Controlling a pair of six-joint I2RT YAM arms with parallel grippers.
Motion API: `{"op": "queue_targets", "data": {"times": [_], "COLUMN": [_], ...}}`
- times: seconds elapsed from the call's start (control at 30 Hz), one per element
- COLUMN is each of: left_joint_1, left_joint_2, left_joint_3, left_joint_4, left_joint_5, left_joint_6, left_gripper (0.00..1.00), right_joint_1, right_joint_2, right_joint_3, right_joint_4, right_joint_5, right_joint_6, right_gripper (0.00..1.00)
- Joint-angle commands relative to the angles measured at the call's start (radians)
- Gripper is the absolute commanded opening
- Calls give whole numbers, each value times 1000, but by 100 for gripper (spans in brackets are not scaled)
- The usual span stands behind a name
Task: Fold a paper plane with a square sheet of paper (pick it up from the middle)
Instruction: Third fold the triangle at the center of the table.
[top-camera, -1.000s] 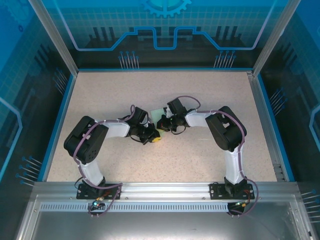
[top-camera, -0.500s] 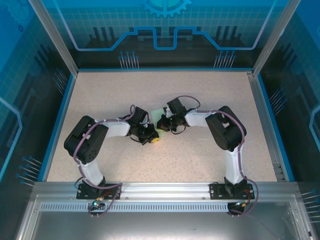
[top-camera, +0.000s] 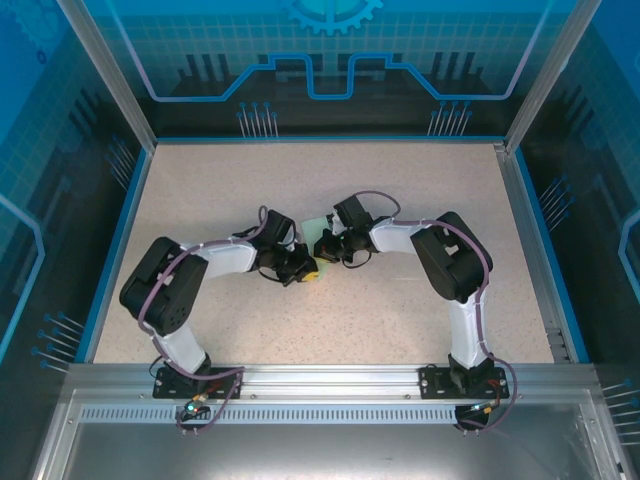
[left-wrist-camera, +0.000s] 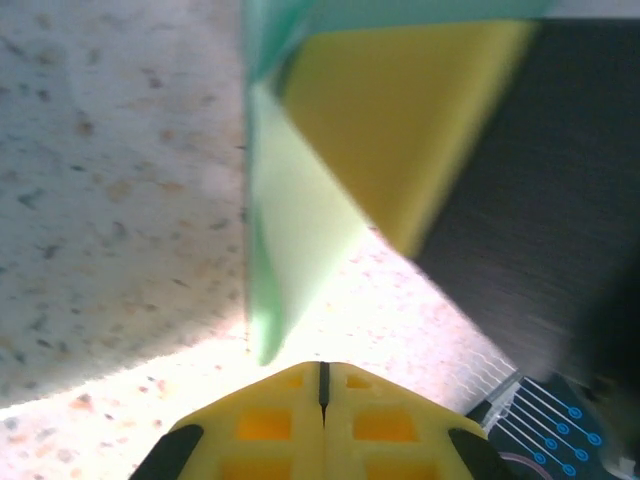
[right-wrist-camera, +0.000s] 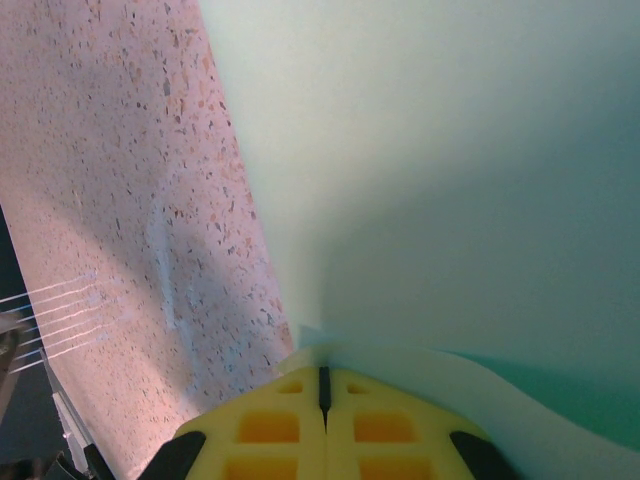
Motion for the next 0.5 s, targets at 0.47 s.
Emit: {"op": "queue_targets", "data": {"times": [0.47], "left_joint_1": [-31], "left_joint_2": [79], "left_joint_3": [33], "left_joint_4": [77], "left_joint_5": [21], "left_joint_6": [11], "left_gripper": [4], "right_joint_1": [-11], "right_joint_2": [51], "right_joint_3": [10], "right_joint_4": [-75], "right_joint_5": [38], "right_joint_6": [-2], "right_gripper": [0]}}
